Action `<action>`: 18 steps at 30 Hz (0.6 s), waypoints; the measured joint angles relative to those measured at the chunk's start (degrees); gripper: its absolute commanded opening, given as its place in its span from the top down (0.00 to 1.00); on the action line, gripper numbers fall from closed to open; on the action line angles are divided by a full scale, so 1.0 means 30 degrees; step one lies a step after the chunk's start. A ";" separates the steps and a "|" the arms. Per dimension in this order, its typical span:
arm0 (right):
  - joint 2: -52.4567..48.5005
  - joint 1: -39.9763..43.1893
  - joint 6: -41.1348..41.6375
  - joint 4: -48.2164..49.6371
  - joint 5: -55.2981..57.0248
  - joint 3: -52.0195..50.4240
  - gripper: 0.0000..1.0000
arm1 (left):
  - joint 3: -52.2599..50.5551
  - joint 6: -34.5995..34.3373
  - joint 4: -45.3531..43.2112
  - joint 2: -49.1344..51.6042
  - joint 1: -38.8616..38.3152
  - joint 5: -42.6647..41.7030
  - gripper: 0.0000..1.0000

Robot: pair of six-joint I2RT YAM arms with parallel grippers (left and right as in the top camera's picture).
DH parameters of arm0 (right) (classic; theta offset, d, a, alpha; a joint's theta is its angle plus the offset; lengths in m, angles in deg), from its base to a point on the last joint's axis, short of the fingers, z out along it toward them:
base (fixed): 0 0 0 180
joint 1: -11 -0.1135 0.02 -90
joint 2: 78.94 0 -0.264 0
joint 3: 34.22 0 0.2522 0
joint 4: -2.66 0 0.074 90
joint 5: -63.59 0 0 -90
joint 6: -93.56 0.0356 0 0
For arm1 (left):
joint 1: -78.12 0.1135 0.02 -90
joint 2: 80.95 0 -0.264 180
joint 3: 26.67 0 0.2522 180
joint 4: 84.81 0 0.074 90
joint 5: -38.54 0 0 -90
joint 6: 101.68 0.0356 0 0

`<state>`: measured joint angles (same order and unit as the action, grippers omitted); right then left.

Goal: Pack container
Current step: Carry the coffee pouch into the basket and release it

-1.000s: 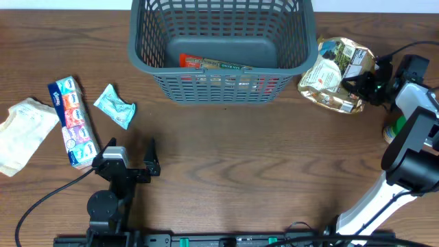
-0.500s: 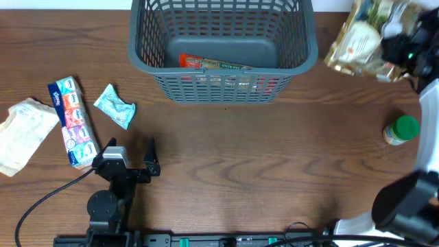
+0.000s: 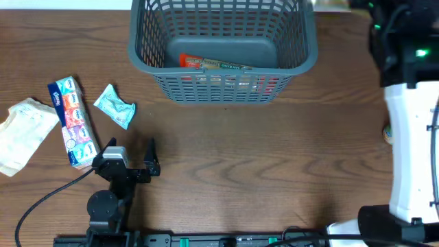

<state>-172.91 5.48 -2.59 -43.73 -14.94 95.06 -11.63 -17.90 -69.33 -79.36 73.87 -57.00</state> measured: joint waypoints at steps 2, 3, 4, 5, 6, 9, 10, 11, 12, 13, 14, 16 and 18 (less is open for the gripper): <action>0.0015 -0.1202 -0.0969 0.0379 0.0211 0.0226 0.99 | 0.0000 0.0000 0.0000 0.0000 0.0000 0.0007 0.02; 0.0015 -0.1625 -0.1275 0.0386 0.0233 0.0255 0.99 | 0.0000 0.0000 0.0000 0.0000 0.0000 0.0007 0.02; 0.0015 -0.2106 -0.1596 0.0364 0.0240 0.0255 0.99 | 0.0000 0.0000 0.0000 0.0000 0.0000 0.0007 0.02; -0.0066 -0.2557 -0.1894 0.0284 0.0240 0.0255 0.99 | 0.0000 0.0000 0.0000 0.0000 0.0000 0.0007 0.02; -0.0175 -0.2892 -0.2120 0.0219 0.0226 0.0255 0.99 | 0.0000 0.0000 0.0000 0.0000 0.0000 0.0007 0.01; -0.0867 -0.3614 -0.2572 0.0080 0.0109 0.0262 0.99 | 0.0000 0.0000 0.0000 0.0000 0.0000 0.0000 0.02; -0.1239 -0.3730 -0.2674 -0.0095 -0.0087 0.0262 0.99 | 0.0000 0.0000 0.0000 0.0000 0.0000 0.0000 0.02; -0.1647 -0.3840 -0.2739 -0.0342 -0.0342 0.0262 0.99 | 0.0000 0.0000 0.0000 0.0000 0.0000 0.0007 0.02; -0.2062 -0.3905 -0.2790 -0.0612 -0.0619 0.0262 0.99 | 0.0000 0.0000 0.0000 0.0000 0.0000 0.0007 0.02; -0.2565 -0.3993 -0.2827 -0.0882 -0.0933 0.0262 0.99 | 0.0000 0.0000 0.0000 0.0000 0.0000 0.0000 0.02; -0.3191 -0.4065 -0.2878 -0.1151 -0.1282 0.0262 0.99 | 0.0000 0.0000 0.0000 0.0000 0.0000 0.0000 0.02; -0.4444 -0.4226 -0.2892 -0.1639 -0.1938 0.0262 0.99 | 0.0000 0.0000 0.0000 0.0000 0.0000 0.0007 0.02; -0.5829 -0.4350 -0.2900 -0.2222 -0.2586 0.0255 0.99 | 0.0000 0.0000 0.0000 0.0000 0.0000 0.0000 0.02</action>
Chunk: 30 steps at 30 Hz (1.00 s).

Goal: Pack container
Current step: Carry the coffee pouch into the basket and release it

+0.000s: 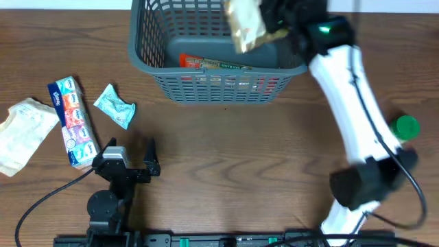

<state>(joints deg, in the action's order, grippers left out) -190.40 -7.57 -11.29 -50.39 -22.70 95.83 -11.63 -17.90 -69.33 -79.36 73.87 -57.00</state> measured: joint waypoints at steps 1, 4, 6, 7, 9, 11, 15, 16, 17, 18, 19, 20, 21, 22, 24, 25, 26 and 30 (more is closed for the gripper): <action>-0.0452 -0.0007 0.0007 -0.0160 -0.0299 0.0000 0.99 | 0.0000 0.0000 0.0000 0.0000 0.0000 0.0007 0.02; -0.1603 -0.0022 -0.0007 -0.1180 -0.1566 0.0007 0.99 | 0.0000 0.0000 0.0000 0.0007 0.0000 0.0000 0.02; -0.2091 -0.0022 -0.0131 -0.2025 -0.2295 0.0022 0.99 | 0.0000 0.0000 0.0000 0.0007 0.0000 0.0007 0.02; -0.2426 -0.0051 -0.0211 -0.2528 -0.2477 0.0022 0.99 | 0.0000 0.0000 0.0000 0.0007 0.0000 0.0007 0.02; -0.3140 -0.0080 -0.0284 -0.3213 -0.2688 0.0022 0.99 | 0.0000 0.0000 0.0000 0.0007 0.0000 0.0007 0.02; -0.3708 -0.0029 -0.0277 -0.3526 -0.2652 0.0022 0.99 | 0.0000 0.0000 0.0000 0.0007 0.0000 0.0000 0.02; -0.3898 0.0262 -0.0277 -0.3606 -0.2834 0.0036 0.99 | 0.0000 0.0000 0.0000 0.0007 0.0000 0.0000 0.01; -0.3898 0.0262 -0.0277 -0.3606 -0.2856 0.0044 0.99 | 0.0000 0.0000 0.0000 0.0007 0.0000 0.0000 0.02; -0.3898 0.0284 -0.0277 -0.3606 -0.2878 0.0044 0.99 | 0.0000 0.0000 0.0000 0.0007 0.0000 0.0007 0.02; -0.3898 0.0299 -0.0277 -0.3621 -0.2885 0.0044 0.93 | 0.0000 0.0000 0.0000 0.0007 0.0000 0.0007 0.02; -0.3898 0.0335 -0.0291 -0.3657 -0.2929 0.0044 0.60 | 0.0000 0.0000 0.0000 0.0007 0.0000 0.0000 0.02; -0.3898 0.0357 -0.0284 -0.3701 -0.2922 0.0051 0.32 | 0.0000 0.0000 0.0000 0.0007 0.0000 0.0007 0.02; -0.3898 0.0386 -0.0313 -0.3723 -0.2958 0.0073 0.01 | 0.0000 0.0000 0.0000 0.0007 0.0000 0.0000 0.02; -0.3898 0.0408 -0.0321 -0.3723 -0.2951 0.0087 0.01 | 0.0000 0.0000 0.0000 0.0007 0.0000 0.0007 0.02; -0.3898 0.0517 -0.0321 -0.3767 -0.2965 0.0146 0.01 | 0.0000 0.0000 0.0000 0.0007 0.0000 0.0007 0.02; -0.3898 0.0546 -0.0321 -0.3796 -0.2965 0.0284 0.01 | 0.0000 0.0000 0.0000 0.0007 0.0000 0.0007 0.02; -0.3898 0.0568 -0.0379 -0.3781 -0.2973 0.0423 0.01 | 0.0000 0.0000 0.0000 0.0007 0.0000 0.0000 0.02; -0.3883 0.0561 0.0058 -0.4189 -0.2958 0.2557 0.01 | 0.0000 0.0000 0.0000 0.0007 0.0000 0.0007 0.02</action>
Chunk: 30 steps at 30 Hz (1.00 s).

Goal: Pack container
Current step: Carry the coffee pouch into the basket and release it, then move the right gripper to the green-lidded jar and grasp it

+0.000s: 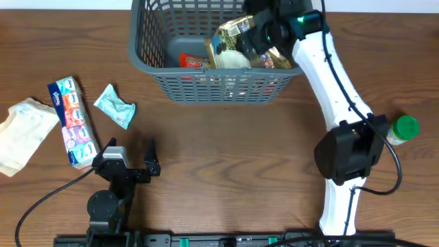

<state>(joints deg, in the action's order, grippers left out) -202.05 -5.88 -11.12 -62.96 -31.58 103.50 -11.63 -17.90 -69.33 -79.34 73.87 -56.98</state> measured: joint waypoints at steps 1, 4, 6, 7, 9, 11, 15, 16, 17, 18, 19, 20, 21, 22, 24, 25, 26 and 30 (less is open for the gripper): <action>0.0007 0.0000 0.0226 -0.0444 0.0000 0.1086 0.01 | 0.0000 0.0000 0.0000 0.0000 0.0000 0.0000 0.02; 0.0211 0.0124 0.0933 -0.2251 0.0000 0.4583 0.01 | 0.0000 0.0007 0.0000 0.0000 0.0000 -0.0007 0.01; 0.0554 0.0372 0.1683 -0.3927 0.0313 0.6936 0.01 | 0.0000 0.0007 0.0000 0.0000 0.0000 -0.0007 0.02; 0.0780 0.0576 0.2157 -0.4903 0.0678 0.8043 0.01 | 0.0000 0.0000 0.0000 0.0000 0.0000 0.0000 0.02; 0.1319 0.1246 0.3606 -0.7300 0.1902 1.0134 0.01 | 0.0000 0.0000 0.0000 0.0007 0.0000 0.0000 0.02; 0.1807 0.2419 0.5807 -1.0360 0.3417 1.1963 0.01 | 0.0000 0.0007 0.0007 0.0007 0.0000 0.0000 0.01; 0.2361 0.6003 1.0149 -1.4870 0.5187 1.3515 0.01 | 0.0000 0.0000 0.0000 0.0015 0.0000 0.0000 0.02; 0.2375 0.6856 1.0783 -1.5001 0.5078 1.3500 0.01 | 0.0000 0.0000 0.0000 0.0015 0.0000 0.0000 0.02; 0.2346 0.7766 1.1409 -1.5001 0.4750 1.3420 0.01 | 0.0000 0.0000 0.0000 0.0015 0.0000 0.0000 0.02; 0.2295 0.8444 1.1795 -1.5008 0.4415 1.3304 0.01 | 0.0000 0.0000 0.0000 0.0015 0.0000 0.0000 0.02; 0.2229 0.9143 1.2182 -1.5023 0.4022 1.3158 0.01 | 0.0000 0.0000 0.0000 0.0022 0.0000 -0.0007 0.02; 0.2157 0.9792 1.2517 -1.5038 0.3679 1.3034 0.01 | 0.0000 0.0000 0.0000 0.0022 0.0000 -0.0007 0.02; 0.2106 1.0469 1.2845 -1.5038 0.3388 1.2866 0.01 | 0.0000 0.0000 0.0000 0.0022 0.0000 0.0000 0.02; 0.2062 1.1052 1.3085 -1.5045 0.3169 1.2692 0.01 | 0.0000 0.0000 0.0000 0.0022 0.0000 -0.0007 0.02; 0.2055 1.2203 1.3413 -1.5059 0.2856 1.2218 0.01 | 0.0000 0.0000 0.0000 0.0022 0.0000 0.0000 0.02; 0.2055 1.2750 1.3537 -1.5059 0.2776 1.1912 0.01 | 0.0000 0.0000 0.0000 0.0022 0.0000 0.0000 0.02; 0.2055 1.3151 1.3602 -1.5067 0.2710 1.1613 0.01 | 0.0000 0.0000 0.0000 0.0022 0.0000 0.0000 0.02; 0.2055 1.5169 1.3580 -1.5052 0.2492 0.9158 0.01 | 0.0000 0.0000 0.0000 0.0022 0.0000 0.0000 0.02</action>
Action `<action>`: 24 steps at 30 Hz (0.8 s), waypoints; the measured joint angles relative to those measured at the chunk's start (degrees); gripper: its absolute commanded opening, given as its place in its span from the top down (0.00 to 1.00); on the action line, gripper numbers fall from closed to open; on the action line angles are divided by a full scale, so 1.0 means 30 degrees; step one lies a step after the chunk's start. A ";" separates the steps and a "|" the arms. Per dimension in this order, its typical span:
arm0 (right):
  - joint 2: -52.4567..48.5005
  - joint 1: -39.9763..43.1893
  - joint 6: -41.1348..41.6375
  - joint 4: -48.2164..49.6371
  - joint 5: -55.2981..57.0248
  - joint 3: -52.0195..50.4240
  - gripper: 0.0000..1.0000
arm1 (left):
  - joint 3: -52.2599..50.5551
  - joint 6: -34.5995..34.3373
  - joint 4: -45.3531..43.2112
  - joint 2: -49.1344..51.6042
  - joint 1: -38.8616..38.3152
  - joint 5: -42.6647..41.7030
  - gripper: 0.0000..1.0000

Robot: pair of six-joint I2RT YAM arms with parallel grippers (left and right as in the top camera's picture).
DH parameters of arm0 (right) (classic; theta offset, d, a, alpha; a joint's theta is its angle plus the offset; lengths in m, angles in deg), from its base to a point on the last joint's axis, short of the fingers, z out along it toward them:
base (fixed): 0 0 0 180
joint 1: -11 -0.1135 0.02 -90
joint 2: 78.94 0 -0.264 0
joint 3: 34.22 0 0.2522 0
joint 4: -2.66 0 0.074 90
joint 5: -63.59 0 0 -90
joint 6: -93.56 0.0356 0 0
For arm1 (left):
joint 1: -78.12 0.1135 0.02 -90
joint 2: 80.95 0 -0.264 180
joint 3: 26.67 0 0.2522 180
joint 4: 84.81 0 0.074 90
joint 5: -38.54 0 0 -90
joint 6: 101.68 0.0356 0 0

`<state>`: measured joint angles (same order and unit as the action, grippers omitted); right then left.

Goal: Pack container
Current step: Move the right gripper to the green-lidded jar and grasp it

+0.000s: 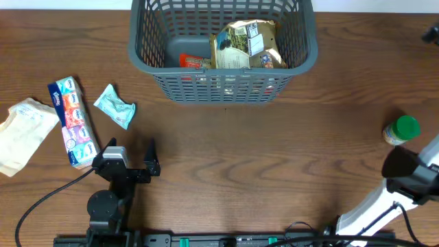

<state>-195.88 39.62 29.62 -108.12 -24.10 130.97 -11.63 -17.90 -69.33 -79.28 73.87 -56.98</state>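
The grey mesh basket (223, 86) stands at the back middle of the table. In it a gold-brown snack bag (245, 44) lies on top of a red packet (192, 62). Left of the basket on the table are a colourful tissue pack (70, 122), a teal sachet (114, 106) and a white crumpled bag (24, 130). My left gripper (132, 147) rests open near the front, beside the tissue pack, holding nothing. A dark piece of the right arm (432, 33) shows at the top right edge; its fingers are out of sight.
A green-capped bottle (401, 130) stands at the right side of the table. The right arm's elbow (408, 175) sits just in front of the bottle. Cables and the left arm's base (103, 206) occupy the front left.
My right arm has left the basket and now sits at the far right edge. The snack bag it held stays in the basket, lying flat on the red packet. The left arm is unchanged.
First the basket held only the red packet and the right arm stood at the right. Then the right gripper held the snack bag above the basket's back rim, then inside the basket. Now the bag lies in the basket and the arm is away.
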 measured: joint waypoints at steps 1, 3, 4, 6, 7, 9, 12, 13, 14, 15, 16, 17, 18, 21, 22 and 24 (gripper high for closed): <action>0.0000 0.0321 -0.0036 -0.0007 -0.0007 -0.0597 0.01 | 0.0000 0.0000 0.0000 0.0000 0.0000 -0.0007 0.02; -0.0007 0.1188 -0.0138 -0.0007 -0.0102 -0.2288 0.01 | 0.0000 0.0000 0.0000 0.0000 0.0000 0.0000 0.02; -0.0007 0.1603 -0.0197 0.0000 -0.0138 -0.3191 0.01 | 0.0000 0.0000 0.0000 0.0000 0.0000 0.0000 0.02; -0.0029 0.2266 -0.0299 -0.0007 -0.0175 -0.4779 0.01 | 0.0000 0.0000 0.0007 0.0000 0.0000 -0.0007 0.02; -0.0044 0.2492 -0.0364 -0.0036 -0.0204 -0.5399 0.01 | 0.0000 0.0000 0.0000 0.0000 0.0000 0.0000 0.02; -0.0058 0.2987 -0.0517 0.0007 -0.0204 -0.6878 0.01 | 0.0000 0.0000 0.0000 0.0000 0.0000 0.0000 0.02; -0.0073 0.3461 -0.0831 0.0546 -0.0197 -0.8735 0.01 | 0.0000 0.0000 0.0007 0.0000 0.0000 0.0000 0.02; -0.0073 0.3563 -0.0947 0.0860 -0.0197 -0.9347 0.01 | 0.0000 0.0000 0.0000 0.0000 0.0000 0.0000 0.02; -0.0073 0.3657 -0.1042 0.1253 -0.0197 -0.9952 0.01 | 0.0000 0.0000 0.0000 0.0000 0.0000 -0.0007 0.02; -0.0073 0.3687 -0.1115 0.1515 -0.0197 -1.0360 0.01 | 0.0000 0.0000 0.0000 0.0000 0.0000 0.0000 0.02; -0.0073 0.3723 -0.1209 0.1945 -0.0197 -1.0943 0.01 | 0.0000 0.0000 0.0007 0.0000 0.0000 0.0000 0.02; -0.0073 0.3730 -0.1297 0.2339 -0.0175 -1.1475 0.01 | 0.0000 0.0000 0.0000 0.0000 0.0000 -0.0007 0.02; -0.0073 0.3730 -0.1377 0.2696 -0.0160 -1.1919 0.01 | 0.0000 0.0000 0.0000 0.0000 0.0000 0.0000 0.02; -0.0080 0.3723 -0.1698 0.4269 -0.0131 -1.3631 0.01 | 0.0000 0.0000 0.0000 0.0000 0.0000 0.0000 0.02; -0.0080 0.3723 -0.1785 0.4816 -0.0138 -1.4163 0.01 | 0.0000 0.0000 0.0007 0.0000 0.0000 0.0000 0.02; -0.0080 0.3723 -0.1996 0.6025 -0.0124 -1.5438 0.01 | 0.0000 0.0000 0.0007 0.0000 0.0000 0.0000 0.02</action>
<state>-196.12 50.79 23.63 -90.04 -24.47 84.66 -11.63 -17.90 -69.31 -79.28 73.87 -56.98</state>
